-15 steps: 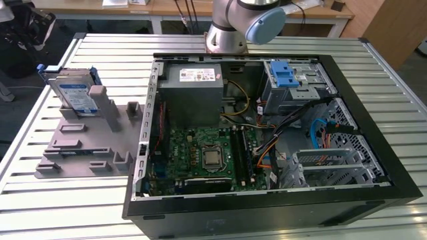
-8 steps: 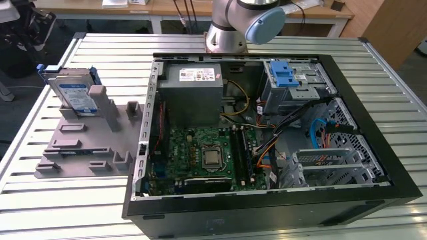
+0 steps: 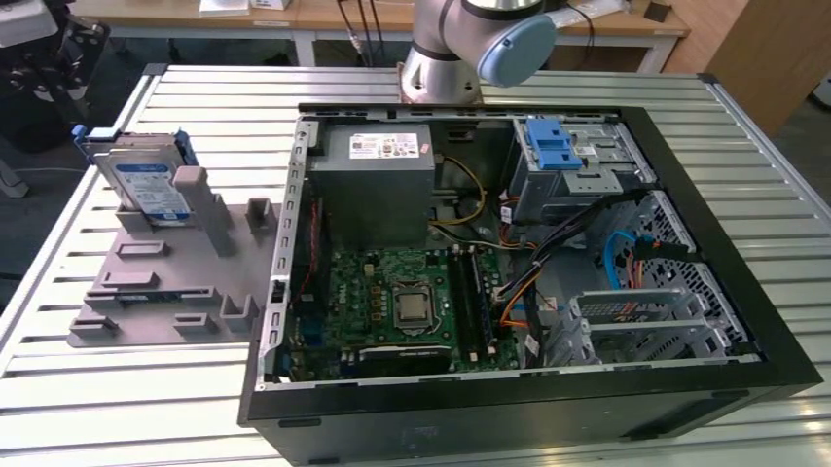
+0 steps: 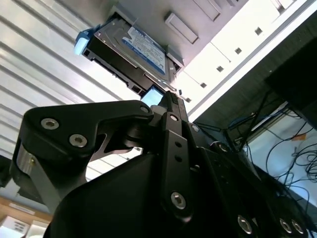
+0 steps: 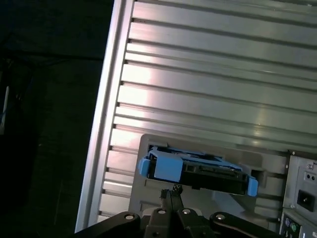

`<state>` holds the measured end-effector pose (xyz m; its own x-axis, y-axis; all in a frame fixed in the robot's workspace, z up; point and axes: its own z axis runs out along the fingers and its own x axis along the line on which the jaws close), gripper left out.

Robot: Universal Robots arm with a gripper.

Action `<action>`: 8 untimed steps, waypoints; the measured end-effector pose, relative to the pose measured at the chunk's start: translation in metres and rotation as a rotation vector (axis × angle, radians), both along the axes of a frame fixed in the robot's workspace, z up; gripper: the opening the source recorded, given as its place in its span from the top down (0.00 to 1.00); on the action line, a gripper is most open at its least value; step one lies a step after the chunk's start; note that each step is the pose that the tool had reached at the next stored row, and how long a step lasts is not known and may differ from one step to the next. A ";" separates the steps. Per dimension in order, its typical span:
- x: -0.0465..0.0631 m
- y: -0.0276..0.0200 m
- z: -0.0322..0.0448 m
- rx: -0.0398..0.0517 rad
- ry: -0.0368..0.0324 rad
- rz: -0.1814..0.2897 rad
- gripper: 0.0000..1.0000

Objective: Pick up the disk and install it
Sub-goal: 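Pick up the disk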

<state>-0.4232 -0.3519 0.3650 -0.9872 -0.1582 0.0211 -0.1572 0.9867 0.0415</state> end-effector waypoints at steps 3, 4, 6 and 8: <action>0.000 0.0000 -0.0001 0.0000 0.0001 0.046 0.89; 0.000 0.0000 -0.0001 -0.0001 0.0001 0.059 0.89; 0.000 0.0000 -0.0001 -0.0001 0.0001 0.085 0.89; 0.000 0.0000 -0.0001 -0.0001 0.0001 0.111 0.89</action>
